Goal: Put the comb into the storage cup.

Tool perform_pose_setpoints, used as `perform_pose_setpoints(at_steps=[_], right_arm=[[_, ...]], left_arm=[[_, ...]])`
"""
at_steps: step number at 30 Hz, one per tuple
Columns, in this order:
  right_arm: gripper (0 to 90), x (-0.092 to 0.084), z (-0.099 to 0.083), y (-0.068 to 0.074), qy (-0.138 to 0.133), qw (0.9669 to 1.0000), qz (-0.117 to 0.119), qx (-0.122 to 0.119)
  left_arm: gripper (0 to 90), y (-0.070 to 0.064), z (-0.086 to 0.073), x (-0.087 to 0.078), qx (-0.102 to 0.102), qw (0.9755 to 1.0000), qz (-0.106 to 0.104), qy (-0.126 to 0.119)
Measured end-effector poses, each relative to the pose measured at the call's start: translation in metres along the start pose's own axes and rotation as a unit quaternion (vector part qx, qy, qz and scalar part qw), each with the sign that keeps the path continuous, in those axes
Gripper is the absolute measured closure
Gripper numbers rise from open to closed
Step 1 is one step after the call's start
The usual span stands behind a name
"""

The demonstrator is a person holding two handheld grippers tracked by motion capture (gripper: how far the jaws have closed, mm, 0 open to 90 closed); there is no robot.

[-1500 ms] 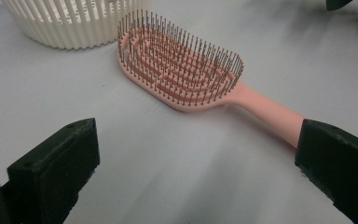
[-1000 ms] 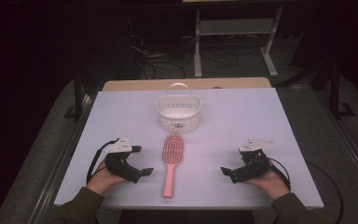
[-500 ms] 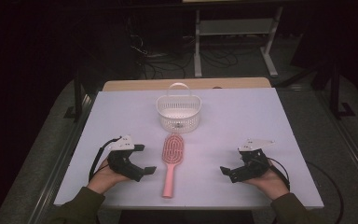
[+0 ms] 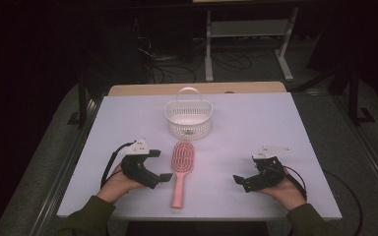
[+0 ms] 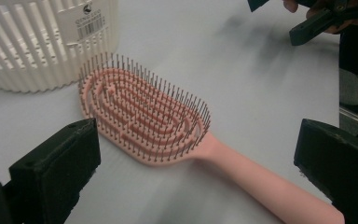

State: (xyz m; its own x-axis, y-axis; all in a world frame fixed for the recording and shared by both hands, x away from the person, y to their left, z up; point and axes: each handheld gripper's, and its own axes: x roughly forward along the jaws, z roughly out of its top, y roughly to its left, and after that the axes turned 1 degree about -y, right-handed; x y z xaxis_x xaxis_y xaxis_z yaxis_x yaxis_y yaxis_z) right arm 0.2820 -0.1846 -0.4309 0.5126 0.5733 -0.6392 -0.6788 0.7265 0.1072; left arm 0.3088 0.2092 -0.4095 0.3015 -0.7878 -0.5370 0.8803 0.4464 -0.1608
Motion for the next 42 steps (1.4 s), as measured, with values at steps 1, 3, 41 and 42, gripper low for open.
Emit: perform_pose_setpoints(at_steps=[1,3,41,42], right_arm=[[0.0,0.0,0.0,0.0,-0.001,1.0,0.0,-0.001],[0.0,-0.001,0.0,0.0,-0.001,1.0,0.001,0.001],[0.0,0.0,0.0,0.0,0.001,1.0,0.003,0.002],[0.0,0.0,0.0,0.0,0.001,1.0,0.003,0.002]], left_arm=[[0.0,-0.001,0.001,0.002,0.002,1.0,-0.002,0.001],[0.1,-0.003,0.002,0.004,0.005,1.0,-0.006,0.003],[14.6,-0.024,0.014,0.036,0.022,0.9984,-0.045,0.025],[16.1,-0.024,0.014,0.036,0.022,0.9984,-0.045,0.027]])
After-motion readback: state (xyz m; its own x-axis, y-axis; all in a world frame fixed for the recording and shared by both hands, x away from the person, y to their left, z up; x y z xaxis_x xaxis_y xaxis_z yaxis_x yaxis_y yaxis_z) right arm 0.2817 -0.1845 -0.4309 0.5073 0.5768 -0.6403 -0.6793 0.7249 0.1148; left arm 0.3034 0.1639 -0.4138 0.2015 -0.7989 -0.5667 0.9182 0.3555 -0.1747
